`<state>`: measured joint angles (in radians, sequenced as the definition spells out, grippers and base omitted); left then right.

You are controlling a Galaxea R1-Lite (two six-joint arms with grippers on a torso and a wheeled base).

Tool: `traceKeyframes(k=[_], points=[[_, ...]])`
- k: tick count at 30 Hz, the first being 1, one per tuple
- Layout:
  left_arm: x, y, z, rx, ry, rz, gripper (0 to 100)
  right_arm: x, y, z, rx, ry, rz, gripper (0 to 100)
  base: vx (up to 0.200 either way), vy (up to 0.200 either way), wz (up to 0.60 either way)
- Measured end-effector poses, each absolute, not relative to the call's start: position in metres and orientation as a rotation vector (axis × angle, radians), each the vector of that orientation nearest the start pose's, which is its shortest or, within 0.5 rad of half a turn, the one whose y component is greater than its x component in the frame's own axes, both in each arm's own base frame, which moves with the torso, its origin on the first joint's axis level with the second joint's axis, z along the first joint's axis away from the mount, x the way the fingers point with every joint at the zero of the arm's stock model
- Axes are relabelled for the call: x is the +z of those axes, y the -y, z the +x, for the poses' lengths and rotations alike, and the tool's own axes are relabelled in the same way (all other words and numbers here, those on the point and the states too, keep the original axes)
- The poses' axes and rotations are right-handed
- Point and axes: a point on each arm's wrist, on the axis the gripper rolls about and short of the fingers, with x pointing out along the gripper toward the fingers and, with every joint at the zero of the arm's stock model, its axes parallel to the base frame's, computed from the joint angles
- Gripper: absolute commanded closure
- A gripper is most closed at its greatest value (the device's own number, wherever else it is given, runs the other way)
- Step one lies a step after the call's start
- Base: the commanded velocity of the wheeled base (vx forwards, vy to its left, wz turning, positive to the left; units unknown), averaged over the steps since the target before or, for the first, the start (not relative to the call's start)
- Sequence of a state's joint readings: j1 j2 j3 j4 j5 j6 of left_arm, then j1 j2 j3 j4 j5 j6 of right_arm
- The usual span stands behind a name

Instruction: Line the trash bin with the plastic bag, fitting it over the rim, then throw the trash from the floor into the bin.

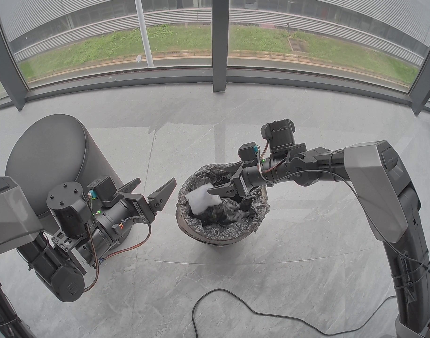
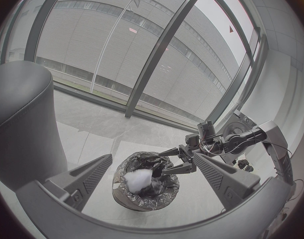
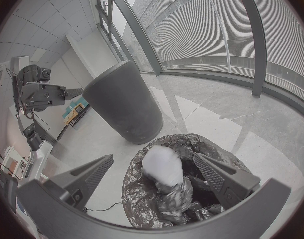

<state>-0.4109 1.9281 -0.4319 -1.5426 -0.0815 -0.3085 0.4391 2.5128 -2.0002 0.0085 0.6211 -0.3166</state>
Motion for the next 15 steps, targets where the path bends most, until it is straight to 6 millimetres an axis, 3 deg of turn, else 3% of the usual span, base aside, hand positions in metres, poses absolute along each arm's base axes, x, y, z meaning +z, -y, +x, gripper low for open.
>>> traceKeyframes(k=[15], points=[[0.117,0.118,0.265,-0.491,-0.037,-0.306,0,0.096,-0.227,0.467,1.103,-0.397,-0.231,0,0.0,0.0,0.0]])
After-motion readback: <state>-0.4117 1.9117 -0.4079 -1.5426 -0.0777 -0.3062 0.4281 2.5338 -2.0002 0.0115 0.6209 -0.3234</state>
